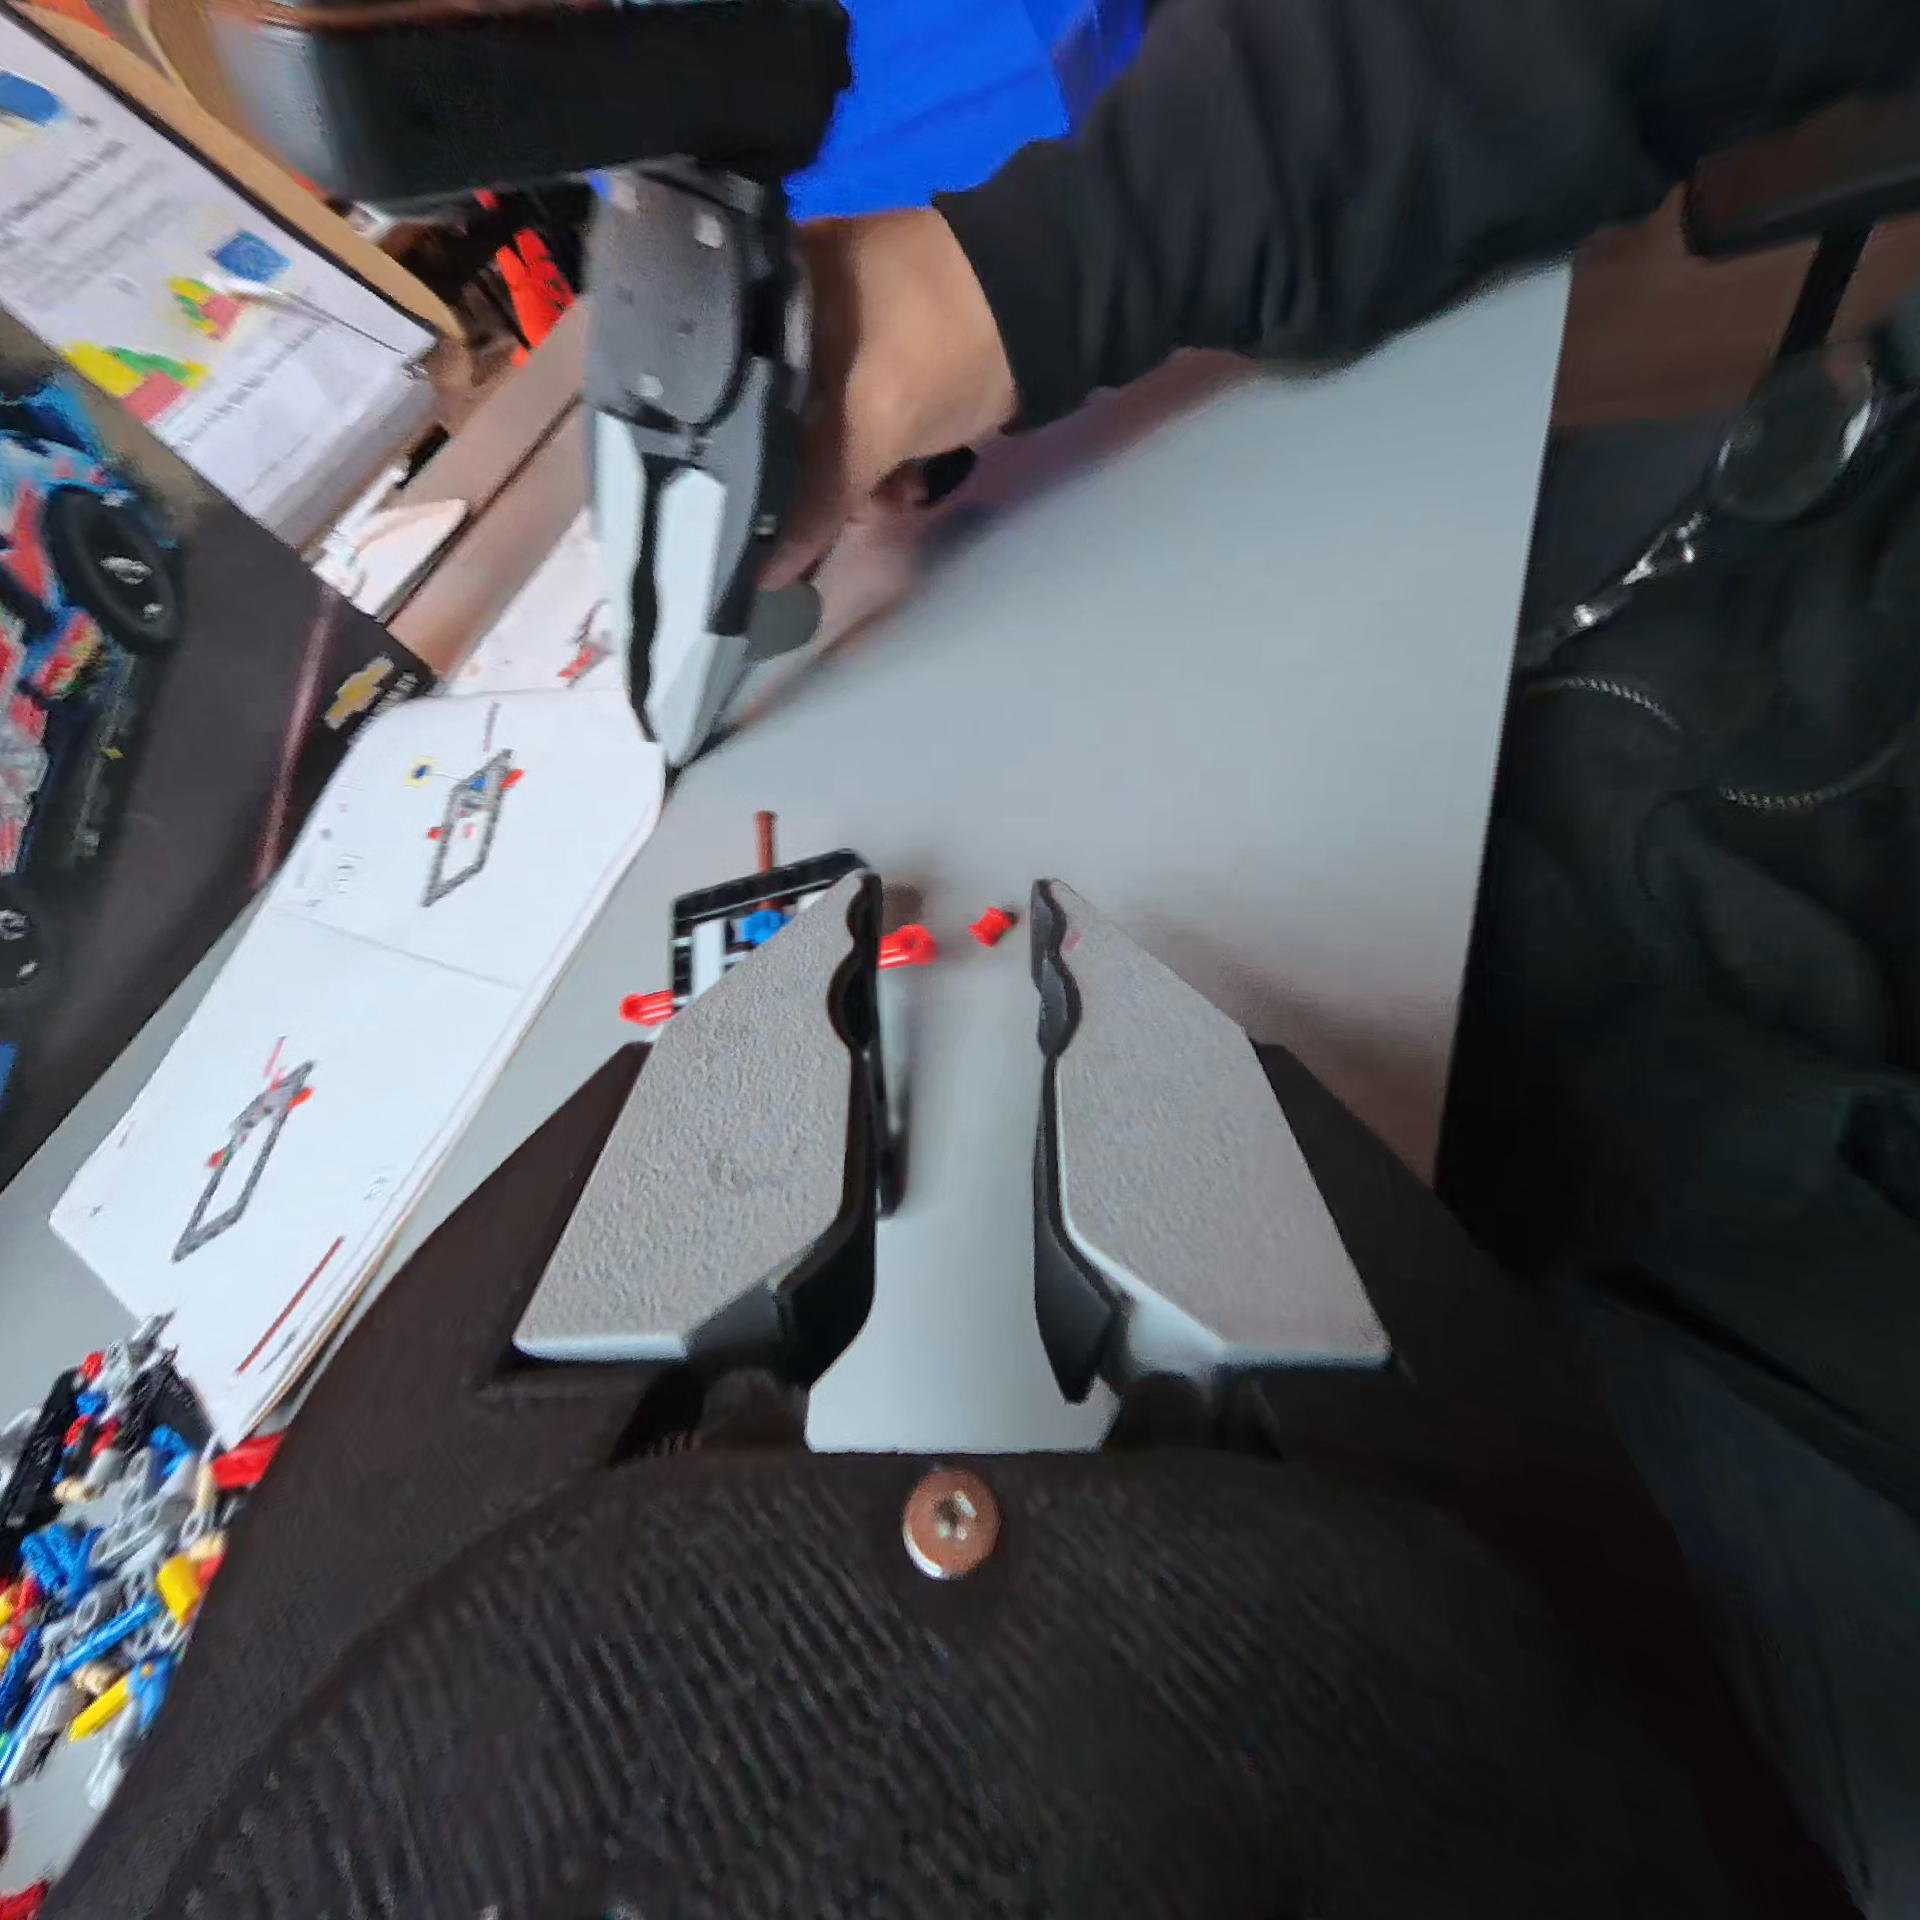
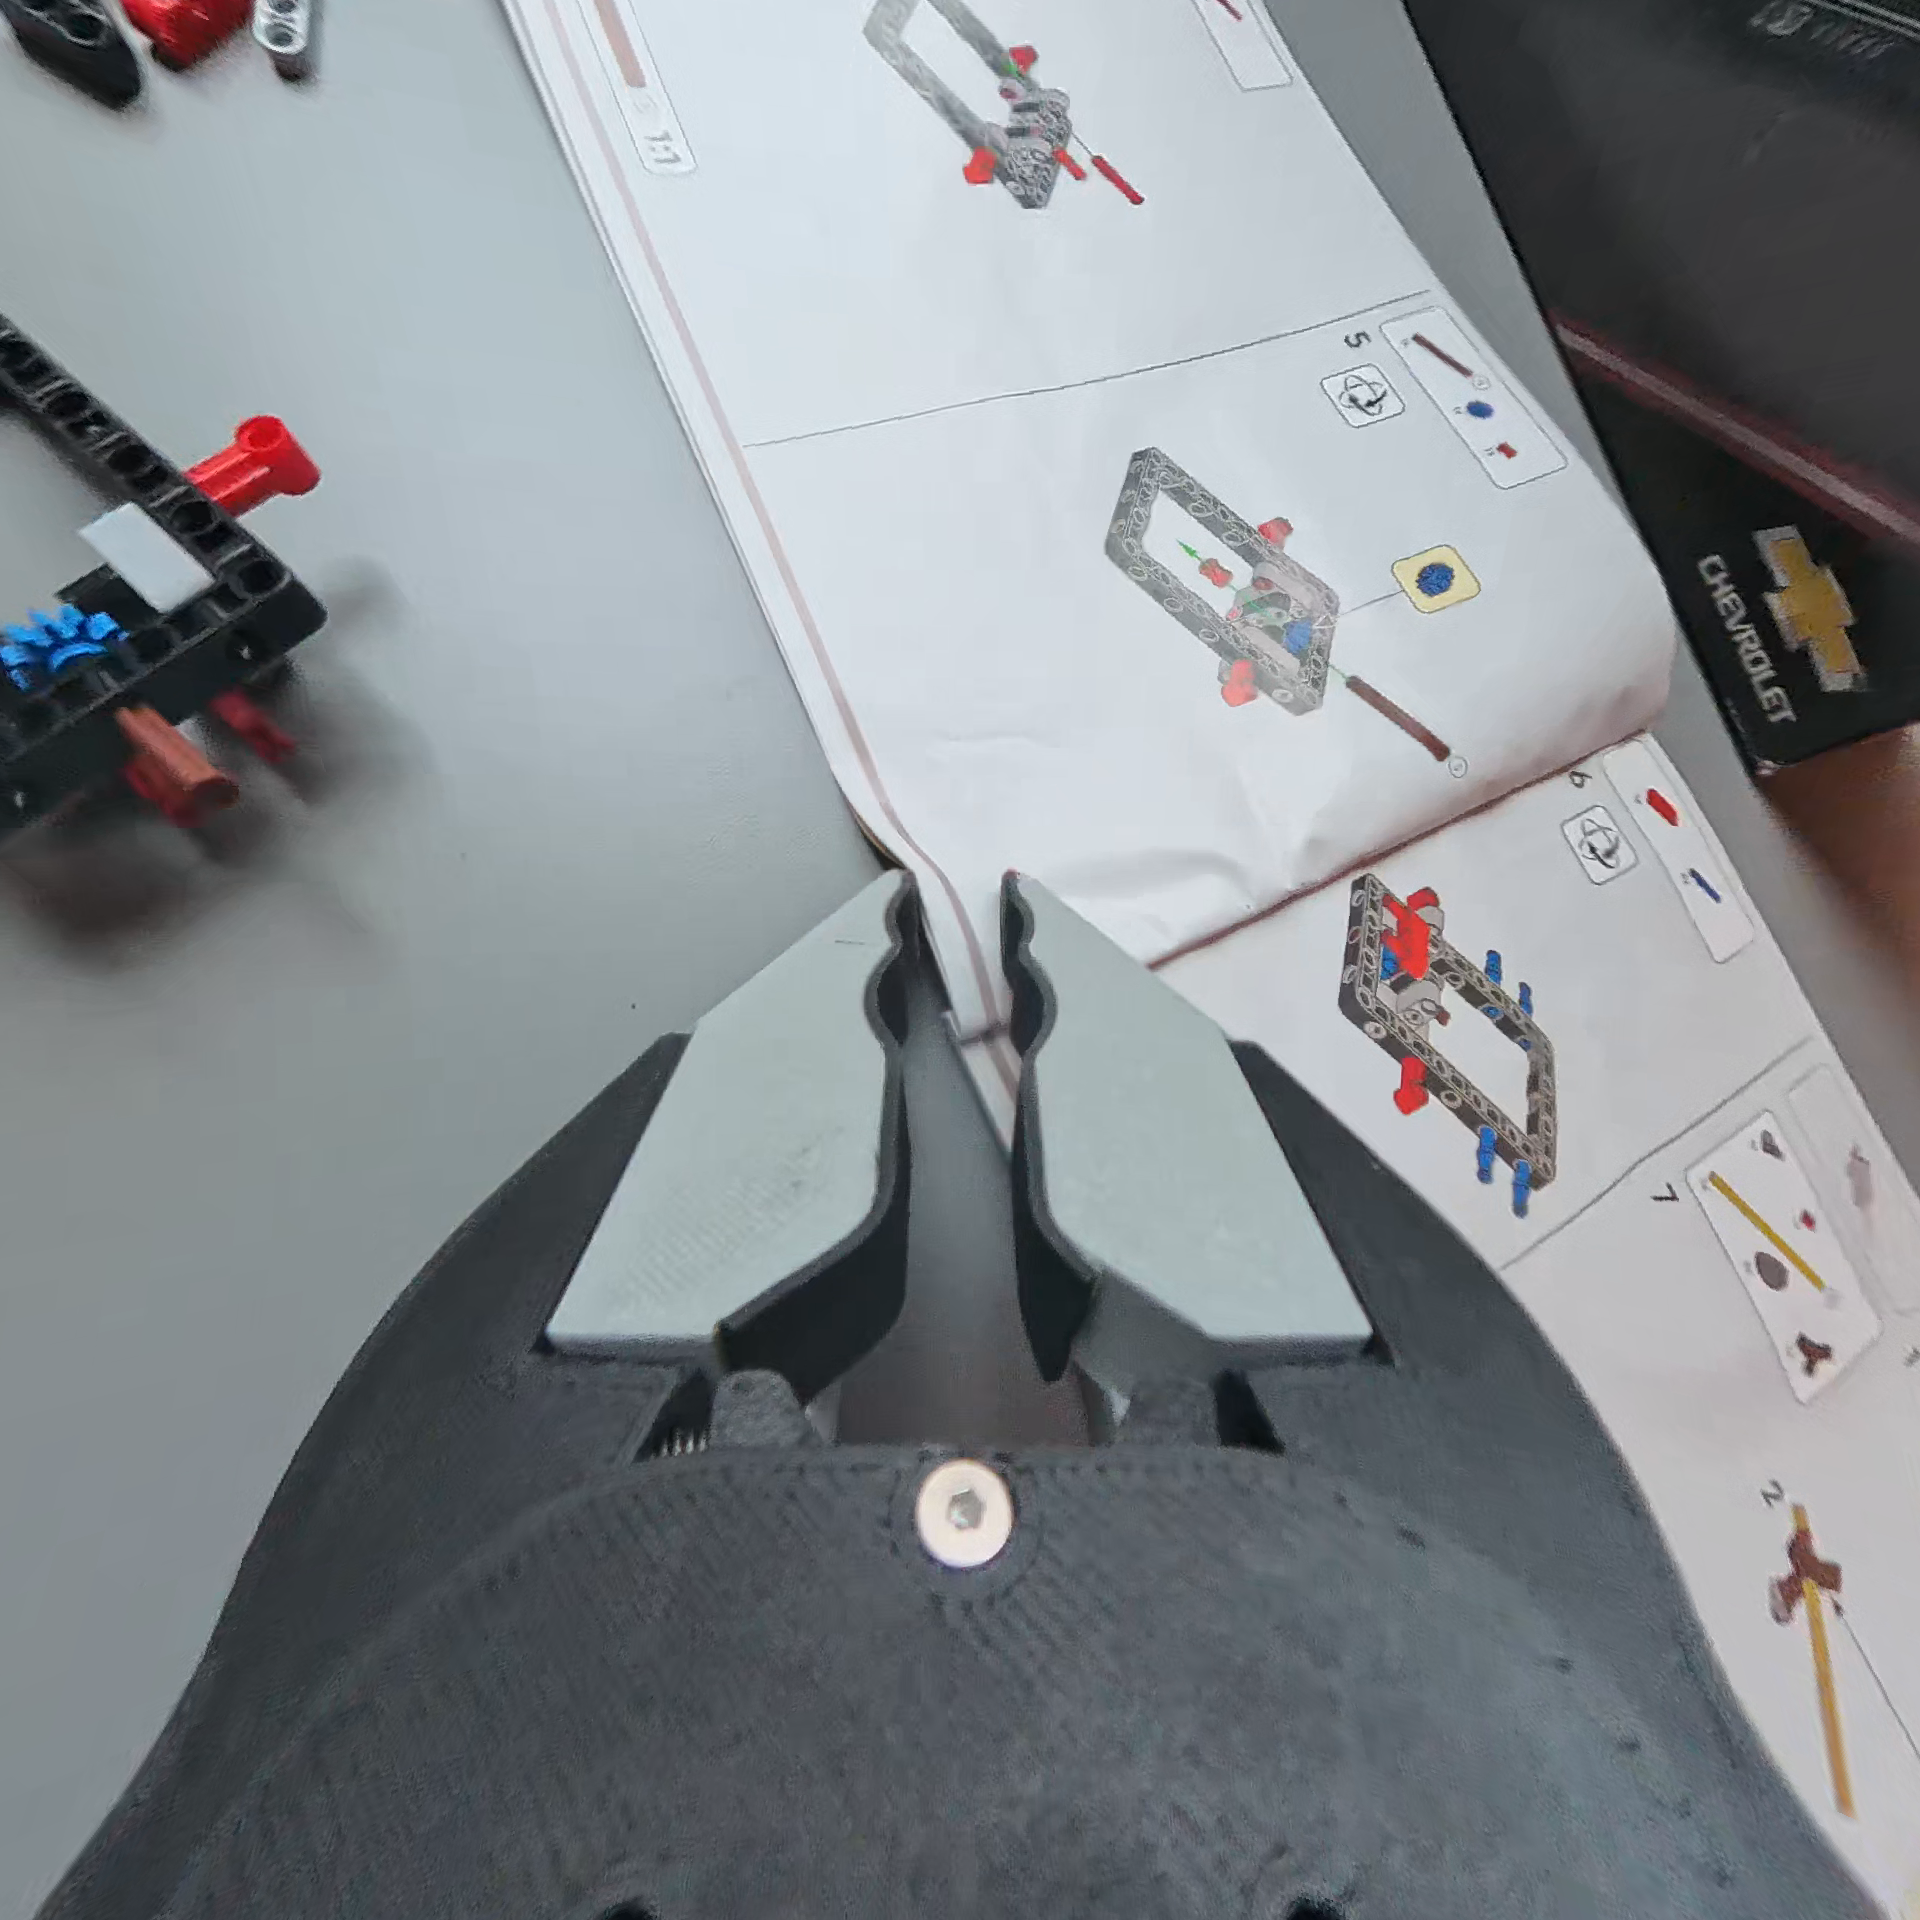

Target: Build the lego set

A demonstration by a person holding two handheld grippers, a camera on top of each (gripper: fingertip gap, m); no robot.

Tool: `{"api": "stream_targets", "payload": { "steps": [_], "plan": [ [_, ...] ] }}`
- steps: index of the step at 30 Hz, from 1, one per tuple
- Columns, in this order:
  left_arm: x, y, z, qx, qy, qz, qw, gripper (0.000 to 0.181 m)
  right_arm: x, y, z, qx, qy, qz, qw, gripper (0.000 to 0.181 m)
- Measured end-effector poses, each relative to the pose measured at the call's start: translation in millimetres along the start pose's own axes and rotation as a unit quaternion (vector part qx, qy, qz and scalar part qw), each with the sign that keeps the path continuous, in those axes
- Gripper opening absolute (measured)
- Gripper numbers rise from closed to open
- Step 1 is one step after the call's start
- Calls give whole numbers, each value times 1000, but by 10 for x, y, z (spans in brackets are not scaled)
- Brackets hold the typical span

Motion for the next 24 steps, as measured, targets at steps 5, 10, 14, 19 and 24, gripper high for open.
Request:
{"api": "stream_targets", "payload": {
  "steps": [5,10,14,19,24],
  "plan": [
    [15,42,34,19,-3,-5,1000,27,88,-23,-16,7,-2,13,1000,18],
    [141,-91,80,-3,-39,-25,999,29,162,-450,-19,-45,16,-101,994,39],
    [284,-138,162,-11,-83,-31,996,30,-173,-748,130,-89,34,-120,988,37],
    [485,-142,213,-35,-154,-34,987,29,-526,-829,284,-147,36,-109,982,27],
    [662,-130,275,-38,-170,-70,982,30,-649,-826,320,-181,30,-102,978,29]
  ]
}}
Point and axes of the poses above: each gripper's, where its closed fingertips meet, y out along the fingers, z out of its underside, x = y × z across the jaws, the point moved 3 cm from there along -y, back along the fingers, and after that the axes turned 11 degrees about y, right-handed, at the moved point
